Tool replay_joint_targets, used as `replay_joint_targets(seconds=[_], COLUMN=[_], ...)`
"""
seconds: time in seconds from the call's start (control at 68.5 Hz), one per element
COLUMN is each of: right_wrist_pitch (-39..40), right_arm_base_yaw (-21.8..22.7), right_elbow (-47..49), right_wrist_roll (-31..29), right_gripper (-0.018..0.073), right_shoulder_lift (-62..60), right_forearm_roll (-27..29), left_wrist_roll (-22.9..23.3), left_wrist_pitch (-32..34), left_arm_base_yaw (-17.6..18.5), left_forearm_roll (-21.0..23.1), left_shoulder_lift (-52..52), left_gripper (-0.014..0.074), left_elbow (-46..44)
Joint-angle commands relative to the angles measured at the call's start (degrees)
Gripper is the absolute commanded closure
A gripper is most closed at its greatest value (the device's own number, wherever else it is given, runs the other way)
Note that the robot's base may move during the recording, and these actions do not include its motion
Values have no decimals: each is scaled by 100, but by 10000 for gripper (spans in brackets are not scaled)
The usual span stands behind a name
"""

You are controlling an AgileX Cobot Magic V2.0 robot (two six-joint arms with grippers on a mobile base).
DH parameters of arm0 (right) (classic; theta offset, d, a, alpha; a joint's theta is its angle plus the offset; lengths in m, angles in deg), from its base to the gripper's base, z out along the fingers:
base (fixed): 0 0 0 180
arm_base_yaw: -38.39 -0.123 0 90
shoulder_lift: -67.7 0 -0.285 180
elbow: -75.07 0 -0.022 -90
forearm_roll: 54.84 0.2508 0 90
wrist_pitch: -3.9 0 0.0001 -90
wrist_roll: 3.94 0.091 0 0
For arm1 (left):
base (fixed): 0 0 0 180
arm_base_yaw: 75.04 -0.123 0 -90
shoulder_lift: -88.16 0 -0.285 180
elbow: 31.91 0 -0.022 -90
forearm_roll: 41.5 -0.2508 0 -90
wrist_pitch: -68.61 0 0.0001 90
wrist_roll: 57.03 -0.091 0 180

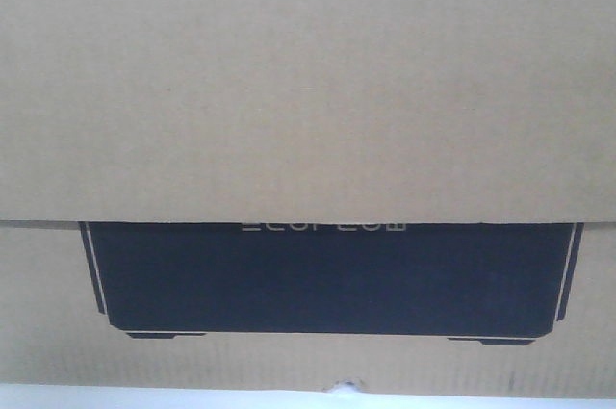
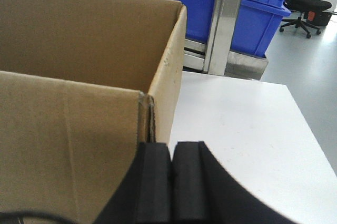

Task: Grab box from left shelf to table start
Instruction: 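Open both grippers and back them away from the box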

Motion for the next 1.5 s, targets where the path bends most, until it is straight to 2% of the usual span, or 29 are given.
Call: replay_joint_targets(seconds=[0.0, 0.672, 0.774, 0.832, 0.964, 1.022, 1.168, 1.255, 1.489], right_wrist_pitch=[547, 547, 556, 794, 1478, 1840, 2649, 3267, 3127], right_arm_base_yaw=[38, 38, 41, 35, -66, -114, -136, -136, -136], right_elbow=[137, 137, 36, -175, -865, -1194, -1923, -2301, -2274], right_wrist_roll=[-4, -4, 30, 267, 1383, 1629, 1290, 986, 889], right_gripper=[503, 503, 503, 503, 503, 503, 503, 503, 503], right_shoulder_lift=[-21, -21, -21, -21, -21, -35, -35, -35, -35], right_forearm_roll=[-21, -21, -155, -267, -962, -1217, -1208, -841, -753], left_wrist_roll=[0, 0, 0, 0, 0, 0, 0, 0, 0], left_wrist_pitch=[627, 502, 502, 502, 502, 502, 502, 502, 502], left_arm_base_yaw=[1, -2, -2, -2, -2, -2, -2, -2, -2], left_forearm_roll=[113, 113, 113, 113, 113, 113, 113, 113, 113], left_shoulder_lift=[93, 93, 93, 93, 93, 93, 82, 82, 82], left_gripper=[688, 688, 688, 688, 688, 688, 688, 688, 688], left_elbow=[7, 5, 5, 5, 5, 5, 5, 5, 5])
